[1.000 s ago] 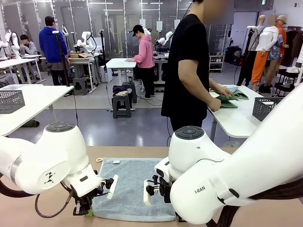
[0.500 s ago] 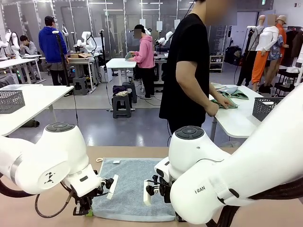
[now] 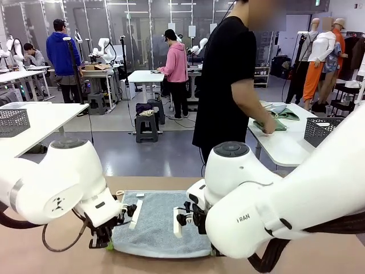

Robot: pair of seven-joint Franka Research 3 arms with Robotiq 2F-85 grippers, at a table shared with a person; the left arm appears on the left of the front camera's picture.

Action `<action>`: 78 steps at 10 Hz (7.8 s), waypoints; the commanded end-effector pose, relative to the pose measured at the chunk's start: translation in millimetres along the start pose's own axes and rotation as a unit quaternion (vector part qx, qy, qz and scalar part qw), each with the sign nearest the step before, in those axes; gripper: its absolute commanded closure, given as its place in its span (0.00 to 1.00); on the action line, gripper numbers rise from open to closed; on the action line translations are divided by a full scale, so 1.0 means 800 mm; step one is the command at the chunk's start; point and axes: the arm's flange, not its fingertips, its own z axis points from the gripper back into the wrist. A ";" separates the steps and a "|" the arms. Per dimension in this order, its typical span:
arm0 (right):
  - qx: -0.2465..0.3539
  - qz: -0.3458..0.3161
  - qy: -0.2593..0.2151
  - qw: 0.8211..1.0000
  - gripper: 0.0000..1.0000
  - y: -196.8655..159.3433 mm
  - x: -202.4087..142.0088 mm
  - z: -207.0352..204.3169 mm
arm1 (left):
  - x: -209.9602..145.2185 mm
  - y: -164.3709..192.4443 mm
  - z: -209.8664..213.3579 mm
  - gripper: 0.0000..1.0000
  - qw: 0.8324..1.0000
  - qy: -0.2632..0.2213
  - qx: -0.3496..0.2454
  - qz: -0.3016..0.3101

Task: Fold the towels and place them in the basket.
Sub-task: When a person lays out a Towel with hook on the table, fold it in half twice.

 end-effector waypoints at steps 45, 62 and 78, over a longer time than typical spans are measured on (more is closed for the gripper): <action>0.021 0.020 -0.047 0.998 0.35 -0.274 -0.039 0.055 | -0.067 0.290 0.055 0.36 0.997 -0.045 -0.020 0.058; 0.092 -0.388 -0.131 0.908 0.35 -0.089 -0.094 0.197 | -0.326 0.178 0.117 0.00 0.884 -0.457 -0.023 0.099; 0.099 -0.739 -0.142 0.651 0.00 -0.142 -0.062 0.133 | -0.336 0.175 0.103 0.00 0.883 -0.456 -0.027 0.110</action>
